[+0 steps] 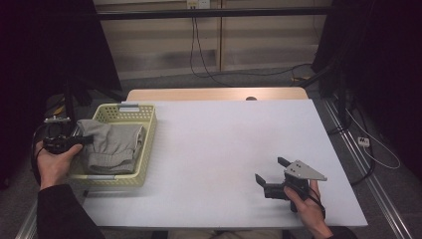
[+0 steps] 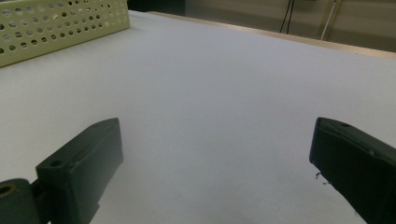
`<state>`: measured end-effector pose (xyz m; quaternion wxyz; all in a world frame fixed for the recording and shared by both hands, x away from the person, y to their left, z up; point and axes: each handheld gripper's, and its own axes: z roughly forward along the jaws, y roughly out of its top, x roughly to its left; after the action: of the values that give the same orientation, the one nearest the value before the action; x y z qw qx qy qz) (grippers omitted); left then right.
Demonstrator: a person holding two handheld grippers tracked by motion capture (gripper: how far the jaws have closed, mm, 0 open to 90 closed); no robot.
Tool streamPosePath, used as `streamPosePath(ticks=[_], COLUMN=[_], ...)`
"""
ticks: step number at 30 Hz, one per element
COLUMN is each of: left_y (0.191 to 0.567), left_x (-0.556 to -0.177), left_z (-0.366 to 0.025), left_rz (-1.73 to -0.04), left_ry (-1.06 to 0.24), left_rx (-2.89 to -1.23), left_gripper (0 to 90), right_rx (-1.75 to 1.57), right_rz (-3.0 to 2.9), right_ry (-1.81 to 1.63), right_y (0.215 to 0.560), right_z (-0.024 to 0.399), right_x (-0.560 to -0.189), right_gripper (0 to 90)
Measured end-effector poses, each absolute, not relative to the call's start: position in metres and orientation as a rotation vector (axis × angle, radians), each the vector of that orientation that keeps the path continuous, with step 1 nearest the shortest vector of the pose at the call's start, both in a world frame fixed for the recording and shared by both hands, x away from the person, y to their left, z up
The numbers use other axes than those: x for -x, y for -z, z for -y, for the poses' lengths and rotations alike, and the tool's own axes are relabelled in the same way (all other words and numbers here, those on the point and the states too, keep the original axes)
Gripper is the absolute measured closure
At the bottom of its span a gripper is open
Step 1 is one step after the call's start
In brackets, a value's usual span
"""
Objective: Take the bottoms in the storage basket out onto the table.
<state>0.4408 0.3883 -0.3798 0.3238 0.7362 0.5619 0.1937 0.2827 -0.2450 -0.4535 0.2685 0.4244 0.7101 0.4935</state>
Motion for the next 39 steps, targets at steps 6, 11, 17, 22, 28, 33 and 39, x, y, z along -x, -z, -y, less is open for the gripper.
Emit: streamPosePath(ticks=[6, 11, 17, 22, 28, 33, 39], left_y=[0.370, 0.358, 0.350, 0.348, 0.352, 0.360, 0.373], left_x=[-0.439, -0.435, -0.434, -0.440, -0.447, -0.455, -0.463], left_z=[-0.383, -0.379, -0.367, -0.347, -0.325, -0.310, -0.295], left_rz=[-1.444, -1.414, -1.326, -1.296, -1.274, -1.232, -1.245], left_ry=[-0.584, -0.597, -0.586, -0.595, -0.584, -0.542, -0.511], left_rx=[-1.932, -1.865, -1.845, -1.859, -1.887, -1.933, -1.978], left_gripper=[50.3, 36.0, 19.0, 5.8, 6.8, 9.5, 9.4], right_rx=[-1.143, -1.142, -1.142, -1.144, -1.142, -1.141, -1.141], right_rz=[-1.916, -1.917, -1.914, -1.912, -1.913, -1.914, -1.916], right_ry=[-1.332, -1.333, -1.334, -1.333, -1.334, -1.334, -1.336], right_y=[0.453, 0.453, 0.453, 0.453, 0.453, 0.453, 0.453], right_z=[0.245, 0.245, 0.245, 0.246, 0.246, 0.246, 0.246], right_x=[-0.283, -0.282, -0.283, -0.283, -0.283, -0.283, -0.283], right_gripper=[2.6, 2.6, 2.6, 2.6, 2.6, 2.6, 2.6])
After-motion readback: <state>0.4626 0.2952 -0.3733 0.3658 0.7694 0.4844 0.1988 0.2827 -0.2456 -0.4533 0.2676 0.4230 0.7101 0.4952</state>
